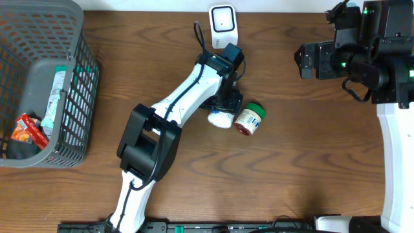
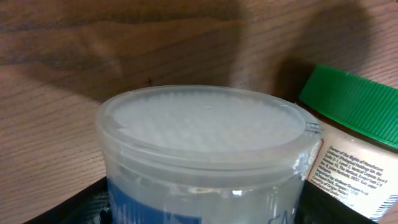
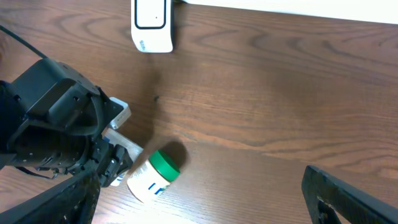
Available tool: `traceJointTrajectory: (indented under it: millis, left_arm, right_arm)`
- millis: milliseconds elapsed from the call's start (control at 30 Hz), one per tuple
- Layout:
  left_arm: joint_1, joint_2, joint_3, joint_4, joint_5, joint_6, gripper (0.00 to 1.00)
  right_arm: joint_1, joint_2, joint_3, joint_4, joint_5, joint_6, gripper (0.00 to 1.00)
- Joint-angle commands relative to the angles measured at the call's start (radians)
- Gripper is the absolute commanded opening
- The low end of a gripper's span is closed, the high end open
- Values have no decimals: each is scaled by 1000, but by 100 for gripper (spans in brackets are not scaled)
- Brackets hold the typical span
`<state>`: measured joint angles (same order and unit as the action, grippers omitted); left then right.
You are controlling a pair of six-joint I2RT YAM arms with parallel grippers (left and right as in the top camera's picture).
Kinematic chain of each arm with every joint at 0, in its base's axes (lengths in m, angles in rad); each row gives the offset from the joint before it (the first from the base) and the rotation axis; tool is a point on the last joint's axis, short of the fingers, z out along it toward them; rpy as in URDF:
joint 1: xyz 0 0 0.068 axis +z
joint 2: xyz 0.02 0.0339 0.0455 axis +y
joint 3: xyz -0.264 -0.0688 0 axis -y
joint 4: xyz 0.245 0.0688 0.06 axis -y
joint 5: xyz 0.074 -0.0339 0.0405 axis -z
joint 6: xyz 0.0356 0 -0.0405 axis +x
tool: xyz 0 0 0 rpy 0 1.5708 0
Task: Scan the item barcode
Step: 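Carry the tub to the table and set it left of the jar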
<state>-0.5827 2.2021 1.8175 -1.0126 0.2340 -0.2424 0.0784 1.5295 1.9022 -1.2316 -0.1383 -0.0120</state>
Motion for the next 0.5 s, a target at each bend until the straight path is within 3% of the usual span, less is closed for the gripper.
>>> traceJointTrajectory:
  millis: [0,467]
  left_arm:
    - [-3,-7,-13,0,2,-26,74]
    - [-8,-7,-29,9,94,-51,74]
  right_arm:
    - [8,0,14,0,-2,-12,99]
    - [8,0,14,0,-2,-12,99]
